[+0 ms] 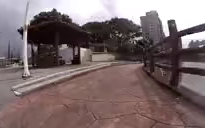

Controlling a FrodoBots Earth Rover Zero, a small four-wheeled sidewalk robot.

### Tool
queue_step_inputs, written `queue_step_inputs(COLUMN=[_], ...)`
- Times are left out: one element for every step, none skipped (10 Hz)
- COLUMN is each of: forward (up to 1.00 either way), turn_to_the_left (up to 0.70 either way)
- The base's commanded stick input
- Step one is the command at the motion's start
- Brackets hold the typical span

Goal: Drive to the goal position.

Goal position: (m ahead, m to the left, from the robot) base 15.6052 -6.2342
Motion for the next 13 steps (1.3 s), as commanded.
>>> queue_step_inputs(forward=[1.0,1.0,1.0,1.0,1.0,1.0,1.0,1.0,1.0,1.0,1.0,1.0,1.0], turn_to_the_left=[-0.37,-0.08,0.0,0.0,0.0,0.0,0.0,0.0,-0.39,-0.35,0.0,0.0,0.0])
